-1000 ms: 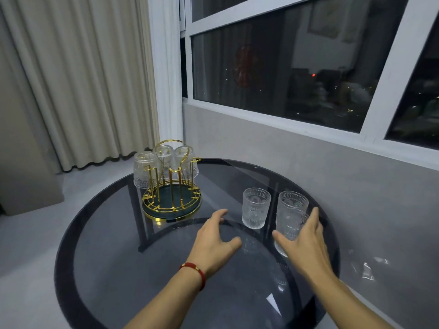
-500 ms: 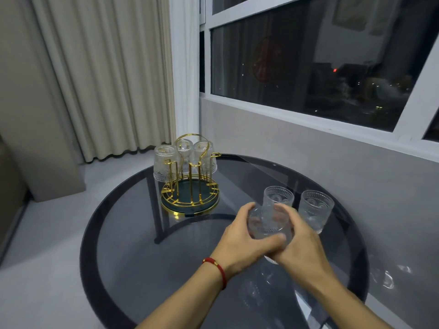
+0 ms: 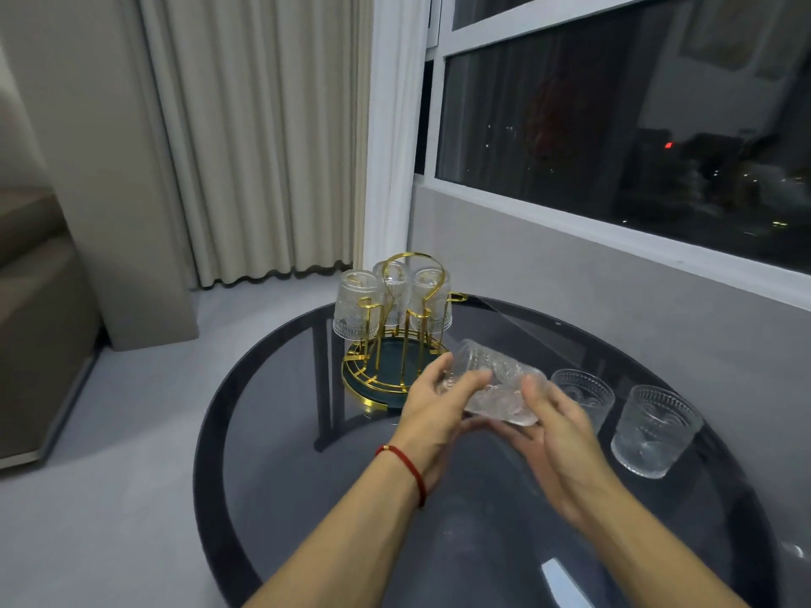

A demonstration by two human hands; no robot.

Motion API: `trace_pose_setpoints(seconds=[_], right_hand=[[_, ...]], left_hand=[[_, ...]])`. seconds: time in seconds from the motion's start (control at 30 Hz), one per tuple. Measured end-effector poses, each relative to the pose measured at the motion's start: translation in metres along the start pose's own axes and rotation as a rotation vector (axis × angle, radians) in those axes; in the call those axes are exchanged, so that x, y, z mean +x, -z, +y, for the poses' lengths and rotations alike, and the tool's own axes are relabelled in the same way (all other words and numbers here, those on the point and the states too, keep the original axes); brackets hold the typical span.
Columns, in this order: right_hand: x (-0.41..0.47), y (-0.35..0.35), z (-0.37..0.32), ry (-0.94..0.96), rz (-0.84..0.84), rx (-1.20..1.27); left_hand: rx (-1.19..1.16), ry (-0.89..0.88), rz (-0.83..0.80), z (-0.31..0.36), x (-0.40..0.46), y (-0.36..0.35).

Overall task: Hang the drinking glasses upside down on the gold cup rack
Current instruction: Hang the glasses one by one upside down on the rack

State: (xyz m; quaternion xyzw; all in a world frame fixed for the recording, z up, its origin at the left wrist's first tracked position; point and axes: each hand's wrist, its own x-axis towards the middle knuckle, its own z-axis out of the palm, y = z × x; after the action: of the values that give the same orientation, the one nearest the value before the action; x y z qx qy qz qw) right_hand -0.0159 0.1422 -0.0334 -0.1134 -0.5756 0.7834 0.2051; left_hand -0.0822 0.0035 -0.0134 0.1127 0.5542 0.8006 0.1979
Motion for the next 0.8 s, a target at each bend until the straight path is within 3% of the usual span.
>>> trace_pose_setpoints(seconds=[0.07, 0.17, 0.27, 0.43, 0.8], right_hand=[[0.011, -0.005, -0.012, 0.08, 0.144, -0.027], [0.034, -0.011, -0.034, 0.185, 0.326, -0.255], [0.057, -0.024, -0.051, 0.258, 0.394, -0.45], [0.096, -0.056, -0.066, 0.338, 0.391, -0.635], [0.129, -0.093, -0.064, 0.432, 0.3, -0.965]], left_hand=[[0.241, -0.092, 0.029, 0.001, 0.004, 0.015], [0.673, -0.232, 0.153, -0.007, 0.013, 0.049], [0.874, -0.225, 0.189, -0.02, 0.025, 0.078], [1.351, -0.262, 0.091, -0.054, 0.034, 0.095], [1.484, -0.286, 0.14, -0.068, 0.039, 0.095]])
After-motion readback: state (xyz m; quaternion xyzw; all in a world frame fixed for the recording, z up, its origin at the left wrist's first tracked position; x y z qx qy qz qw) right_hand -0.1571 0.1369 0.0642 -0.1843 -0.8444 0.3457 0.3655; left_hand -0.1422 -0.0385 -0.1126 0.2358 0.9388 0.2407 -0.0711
